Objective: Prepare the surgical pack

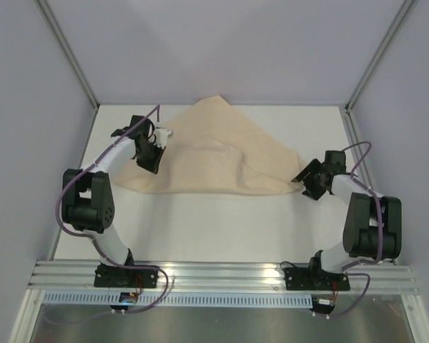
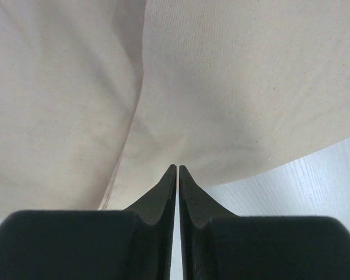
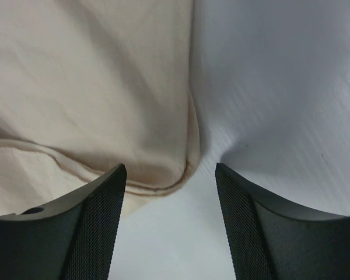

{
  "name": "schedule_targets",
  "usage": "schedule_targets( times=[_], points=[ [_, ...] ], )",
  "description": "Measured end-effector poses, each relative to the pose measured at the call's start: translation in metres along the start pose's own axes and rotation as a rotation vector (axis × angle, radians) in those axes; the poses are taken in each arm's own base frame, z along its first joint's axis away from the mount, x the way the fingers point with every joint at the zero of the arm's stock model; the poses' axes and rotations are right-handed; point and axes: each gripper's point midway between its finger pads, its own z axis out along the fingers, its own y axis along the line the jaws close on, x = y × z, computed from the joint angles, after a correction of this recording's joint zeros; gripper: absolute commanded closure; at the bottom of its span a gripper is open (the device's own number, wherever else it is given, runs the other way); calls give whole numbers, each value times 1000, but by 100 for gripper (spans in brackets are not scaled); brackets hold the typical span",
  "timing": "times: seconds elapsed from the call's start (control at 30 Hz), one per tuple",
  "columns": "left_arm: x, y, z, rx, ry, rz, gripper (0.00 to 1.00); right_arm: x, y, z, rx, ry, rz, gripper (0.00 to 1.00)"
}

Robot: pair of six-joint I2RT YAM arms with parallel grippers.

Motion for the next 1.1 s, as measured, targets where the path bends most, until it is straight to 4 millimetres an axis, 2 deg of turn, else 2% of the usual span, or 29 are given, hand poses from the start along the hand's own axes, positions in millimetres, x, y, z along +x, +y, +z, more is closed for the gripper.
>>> schedule_targets(
  times=[0.1, 0.13, 0.2, 0.23, 0.37, 0.5, 0.6, 0.67, 0.73, 0.77, 0.87, 1.0, 1.1],
  points=[
    [-9, -3, -5, 16, -22, -7, 84, -12, 9, 9, -26, -23, 4, 38],
    [-13, -4, -6, 25, -33, -10, 83, -15, 11, 11, -35, -29, 2, 47],
    [-19, -7, -7, 45, -46, -15, 83, -17, 12, 16, -42, -32, 5, 58],
    [-23, -7, -6, 51, -51, -19, 83, -17, 14, 19, -50, -30, 11, 71],
    [-27, -1, 13, 58, -18, -43, 84, -19, 16, 28, -67, -27, 22, 97],
    [-12, 0, 37, 75, 57, -76, 83, -18, 17, 29, -65, -26, 27, 99],
    [-10, -1, 41, 80, 68, -85, 83, -18, 21, 26, -51, -27, 12, 100],
    [-12, -1, 41, 82, 61, -89, 83, -17, 35, 21, -48, -41, -25, 99],
    [-12, -2, 41, 84, 60, -93, 83, -13, 67, 14, -65, -57, -104, 99],
    [-13, -2, 41, 88, 58, -95, 83, -10, 90, 9, -87, -69, -154, 100],
    [-17, -4, 43, 103, 53, -99, 83, 15, 175, -14, -217, -100, -308, 99],
    [-23, -2, 50, 112, 51, -99, 83, 75, 269, -43, -397, -85, -463, 100],
    [-22, -1, 52, 107, 58, -99, 83, 128, 316, -44, -473, -32, -551, 99]
  ],
)
